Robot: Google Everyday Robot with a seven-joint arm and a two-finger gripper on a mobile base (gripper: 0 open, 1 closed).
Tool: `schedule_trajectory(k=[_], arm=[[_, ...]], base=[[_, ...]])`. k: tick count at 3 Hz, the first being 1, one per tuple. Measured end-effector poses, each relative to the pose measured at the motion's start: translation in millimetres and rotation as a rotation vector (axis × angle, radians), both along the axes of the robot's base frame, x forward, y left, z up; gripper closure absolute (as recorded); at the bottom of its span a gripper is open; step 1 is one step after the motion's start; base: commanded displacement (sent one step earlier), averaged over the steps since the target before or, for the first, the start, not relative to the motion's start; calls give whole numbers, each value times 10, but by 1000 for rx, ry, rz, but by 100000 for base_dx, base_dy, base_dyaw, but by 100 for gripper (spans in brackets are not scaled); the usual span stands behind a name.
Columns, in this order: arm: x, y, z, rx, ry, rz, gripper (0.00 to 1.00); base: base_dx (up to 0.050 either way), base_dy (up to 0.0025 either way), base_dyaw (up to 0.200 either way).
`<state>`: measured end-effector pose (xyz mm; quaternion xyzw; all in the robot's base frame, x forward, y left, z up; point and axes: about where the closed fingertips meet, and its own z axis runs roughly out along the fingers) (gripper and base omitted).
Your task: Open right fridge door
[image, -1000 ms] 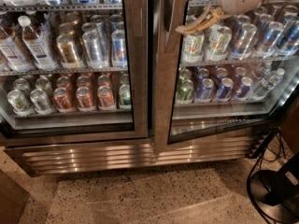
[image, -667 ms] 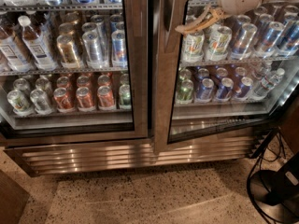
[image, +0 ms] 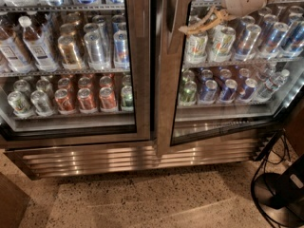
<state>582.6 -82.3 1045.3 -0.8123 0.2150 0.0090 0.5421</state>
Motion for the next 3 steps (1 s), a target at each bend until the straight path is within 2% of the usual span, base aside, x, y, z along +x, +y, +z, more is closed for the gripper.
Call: schedule_trajectory(k=[3], arm=[[-25,44,41,1,6,-6,100]], base=[[0,0,0]])
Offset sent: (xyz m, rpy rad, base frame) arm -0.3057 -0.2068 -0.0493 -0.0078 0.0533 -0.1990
